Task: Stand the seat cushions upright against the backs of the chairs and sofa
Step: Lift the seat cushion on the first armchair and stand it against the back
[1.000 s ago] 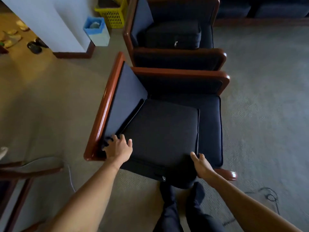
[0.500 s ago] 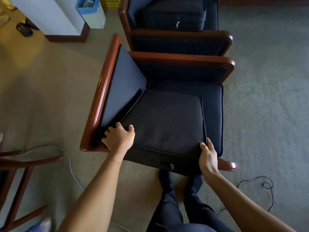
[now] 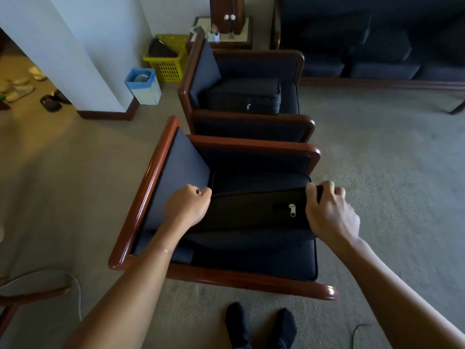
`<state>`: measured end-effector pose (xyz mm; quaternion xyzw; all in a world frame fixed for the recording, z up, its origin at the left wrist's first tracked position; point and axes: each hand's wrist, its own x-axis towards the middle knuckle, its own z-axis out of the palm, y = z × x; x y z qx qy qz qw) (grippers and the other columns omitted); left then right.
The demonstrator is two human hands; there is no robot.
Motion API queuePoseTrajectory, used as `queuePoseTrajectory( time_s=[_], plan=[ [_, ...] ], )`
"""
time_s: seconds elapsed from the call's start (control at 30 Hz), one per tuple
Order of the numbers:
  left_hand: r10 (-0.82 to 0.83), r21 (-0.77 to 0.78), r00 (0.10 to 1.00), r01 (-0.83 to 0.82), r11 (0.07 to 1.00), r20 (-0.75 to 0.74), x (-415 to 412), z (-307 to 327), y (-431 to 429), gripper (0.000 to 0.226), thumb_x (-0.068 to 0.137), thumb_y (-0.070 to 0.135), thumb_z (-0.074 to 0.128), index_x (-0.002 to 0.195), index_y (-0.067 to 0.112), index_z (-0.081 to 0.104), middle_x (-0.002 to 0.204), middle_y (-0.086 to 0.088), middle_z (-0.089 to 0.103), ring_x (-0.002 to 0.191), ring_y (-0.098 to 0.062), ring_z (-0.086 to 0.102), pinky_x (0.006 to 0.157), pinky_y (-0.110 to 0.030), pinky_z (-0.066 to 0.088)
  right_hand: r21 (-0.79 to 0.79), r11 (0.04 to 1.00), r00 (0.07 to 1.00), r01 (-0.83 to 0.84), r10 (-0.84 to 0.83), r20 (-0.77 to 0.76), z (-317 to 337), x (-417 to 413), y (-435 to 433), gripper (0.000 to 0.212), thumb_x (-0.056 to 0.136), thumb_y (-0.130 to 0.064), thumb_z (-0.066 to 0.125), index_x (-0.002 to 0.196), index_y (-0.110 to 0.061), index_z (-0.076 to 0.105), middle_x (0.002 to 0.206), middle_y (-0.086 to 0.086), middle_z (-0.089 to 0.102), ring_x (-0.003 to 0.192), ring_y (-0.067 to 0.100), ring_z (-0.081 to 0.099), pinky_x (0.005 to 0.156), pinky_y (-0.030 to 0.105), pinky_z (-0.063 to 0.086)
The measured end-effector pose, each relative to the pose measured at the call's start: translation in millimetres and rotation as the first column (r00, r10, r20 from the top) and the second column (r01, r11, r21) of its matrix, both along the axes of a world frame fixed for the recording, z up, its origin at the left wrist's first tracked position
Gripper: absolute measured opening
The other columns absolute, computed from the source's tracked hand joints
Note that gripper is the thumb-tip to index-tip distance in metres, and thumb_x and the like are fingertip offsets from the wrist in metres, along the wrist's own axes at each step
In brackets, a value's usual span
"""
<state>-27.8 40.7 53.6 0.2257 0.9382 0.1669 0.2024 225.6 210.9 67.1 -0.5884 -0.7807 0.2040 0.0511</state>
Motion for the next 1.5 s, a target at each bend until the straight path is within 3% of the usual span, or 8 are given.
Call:
queuePoseTrajectory(
  time_s=[0.17, 0.3, 0.5, 0.6, 0.83, 1.13, 1.4, 1.5],
  plan=[
    [0.018, 0.371, 0.968, -0.113, 0.922, 0.252, -2.8, -21.6, -26.0, 0.044, 0.095, 0.071, 0.061, 0.105, 0.029, 0.071, 0.1, 0.003, 0.072, 0.1, -0.018, 0.068, 0.078, -0.027, 0.047, 0.193, 0.854, 0.874, -0.483, 0.458, 0.16, -12.7, -37.4, -23.0, 0.08, 0.1, -0.077, 0.012, 0.147, -0.026, 0.049, 0.162, 0.006, 0.04, 0.155, 0.033, 0.024, 0.118, 0.074, 0.001],
    [-0.227, 0.537, 0.89, -0.024, 0.843, 0.396, -24.7, -55.5, -83.3, 0.117, 0.064, 0.063, 0.096, 0.162, 0.045, 0.034, 0.156, 0.007, 0.05, 0.143, -0.009, 0.05, 0.116, -0.033, 0.041, 0.185, 0.613, 0.64, -0.768, 0.728, 0.246, -13.2, -53.1, -19.7, 0.121, 0.077, -0.102, 0.025, 0.162, -0.016, 0.032, 0.163, 0.007, 0.04, 0.151, 0.032, 0.035, 0.125, 0.062, 0.014],
    [-0.301, 0.389, 0.855, 0.128, 0.912, 0.423, -22.0, -83.6, -87.3, 0.124, 0.059, 0.018, 0.106, 0.154, 0.043, 0.029, 0.147, 0.016, 0.046, 0.123, 0.017, 0.05, 0.101, -0.007, 0.046, 0.178, 0.591, 0.61, -0.787, 0.7, 0.37, -20.6, -57.7, 3.9, 0.136, 0.059, -0.108, 0.037, 0.159, -0.017, 0.032, 0.148, 0.008, 0.052, 0.131, 0.033, 0.053, 0.114, 0.057, 0.035],
    [-0.243, 0.368, 0.834, 0.051, 0.928, 0.496, -15.9, -91.6, -68.8, 0.093, 0.062, 0.007, 0.103, 0.138, 0.027, 0.054, 0.128, 0.013, 0.065, 0.107, 0.008, 0.065, 0.101, -0.017, 0.054, 0.251, 0.593, 0.643, -0.765, 0.686, 0.341, -28.5, -47.4, 1.2, 0.128, 0.063, -0.106, 0.039, 0.153, -0.016, 0.042, 0.135, 0.009, 0.061, 0.12, 0.033, 0.059, 0.108, 0.056, 0.039],
    [-0.217, 0.471, 0.878, -0.011, 0.882, 0.427, 2.0, -105.2, -48.3, 0.075, 0.058, 0.027, 0.103, 0.124, 0.018, 0.07, 0.121, 0.002, 0.077, 0.113, -0.008, 0.072, 0.097, -0.029, 0.061, 0.386, 0.602, 0.705, -0.699, 0.672, 0.228, -38.0, -20.1, 5.9, 0.11, 0.071, -0.098, 0.049, 0.141, -0.014, 0.058, 0.119, 0.008, 0.067, 0.105, 0.033, 0.064, 0.099, 0.054, 0.042],
    [-0.308, 0.65, 0.941, 0.145, 0.746, 0.144, 54.7, -20.9, 37.6, 0.087, 0.052, 0.018, 0.109, 0.126, 0.02, 0.063, 0.119, 0.009, 0.075, 0.112, -0.004, 0.07, 0.094, -0.023, 0.057, 0.496, 0.717, 0.793, -0.49, 0.602, -0.088, -25.2, 59.1, 79.6, 0.107, 0.068, -0.09, 0.067, 0.133, -0.006, 0.063, 0.117, 0.008, 0.07, 0.103, 0.032, 0.066, 0.094, 0.049, 0.047],
    [-0.558, 0.424, 0.806, 0.583, 0.693, -0.196, 131.9, 22.0, 159.7, 0.08, 0.056, 0.047, 0.093, 0.128, 0.028, 0.065, 0.116, 0.01, 0.071, 0.108, -0.019, 0.066, 0.095, -0.041, 0.053, 0.069, 0.934, 0.683, -0.352, 0.306, -0.664, -70.1, 114.4, 124.9, 0.111, 0.071, -0.087, 0.063, 0.152, -0.014, 0.045, 0.144, 0.006, 0.058, 0.133, 0.024, 0.056, 0.105, 0.049, 0.048],
    [-0.674, 0.19, 0.695, 0.718, 0.67, -0.251, 169.8, -26.4, 187.0, 0.076, 0.059, 0.047, 0.083, 0.129, 0.021, 0.064, 0.112, 0.001, 0.069, 0.1, -0.032, 0.067, 0.087, -0.045, 0.051, -0.156, 0.93, 0.621, -0.334, 0.092, -0.779, -93.6, 120.4, 114.9, 0.118, 0.068, -0.087, 0.066, 0.158, -0.015, 0.039, 0.15, 0.001, 0.055, 0.139, 0.012, 0.053, 0.108, 0.029, 0.046]
  ],
)
